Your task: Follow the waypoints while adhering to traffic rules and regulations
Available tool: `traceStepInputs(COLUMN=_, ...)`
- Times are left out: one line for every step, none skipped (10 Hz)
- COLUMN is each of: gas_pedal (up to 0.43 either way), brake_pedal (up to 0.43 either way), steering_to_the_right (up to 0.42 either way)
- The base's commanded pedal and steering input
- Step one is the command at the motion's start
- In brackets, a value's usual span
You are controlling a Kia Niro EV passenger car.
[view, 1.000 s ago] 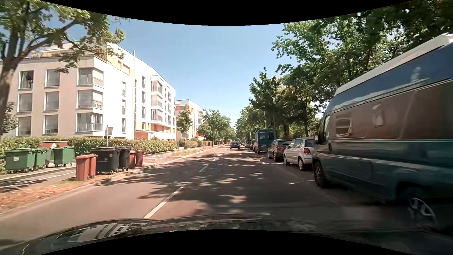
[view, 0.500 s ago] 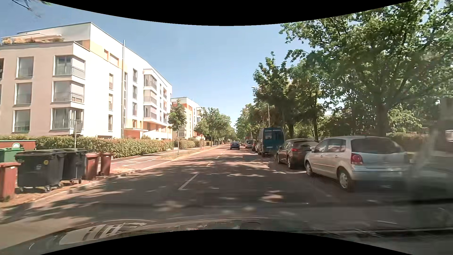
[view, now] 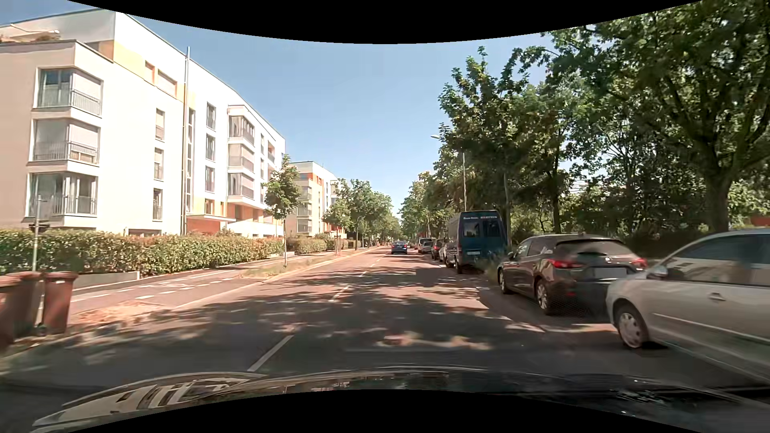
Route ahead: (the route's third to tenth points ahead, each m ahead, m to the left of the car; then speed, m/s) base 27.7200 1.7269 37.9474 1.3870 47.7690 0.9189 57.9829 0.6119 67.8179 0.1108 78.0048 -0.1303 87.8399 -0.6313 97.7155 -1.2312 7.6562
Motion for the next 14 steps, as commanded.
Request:
traceStepInputs(gas_pedal=0.079, brake_pedal=0.0, steering_to_the_right=0.001)
traceStepInputs(gas_pedal=0.079, brake_pedal=0.0, steering_to_the_right=0.0)
traceStepInputs(gas_pedal=0.067, brake_pedal=0.0, steering_to_the_right=0.0)
traceStepInputs(gas_pedal=0.067, brake_pedal=0.0, steering_to_the_right=0.001)
traceStepInputs(gas_pedal=0.067, brake_pedal=0.0, steering_to_the_right=0.0)
traceStepInputs(gas_pedal=0.067, brake_pedal=0.0, steering_to_the_right=0.0)
traceStepInputs(gas_pedal=0.067, brake_pedal=0.0, steering_to_the_right=0.001)
traceStepInputs(gas_pedal=0.067, brake_pedal=0.0, steering_to_the_right=0.001)
traceStepInputs(gas_pedal=0.067, brake_pedal=0.0, steering_to_the_right=0.002)
traceStepInputs(gas_pedal=0.067, brake_pedal=0.0, steering_to_the_right=0.003)
traceStepInputs(gas_pedal=0.067, brake_pedal=0.0, steering_to_the_right=0.003)
traceStepInputs(gas_pedal=0.067, brake_pedal=0.0, steering_to_the_right=0.003)
traceStepInputs(gas_pedal=0.067, brake_pedal=0.0, steering_to_the_right=0.003)
traceStepInputs(gas_pedal=0.067, brake_pedal=0.0, steering_to_the_right=0.004)
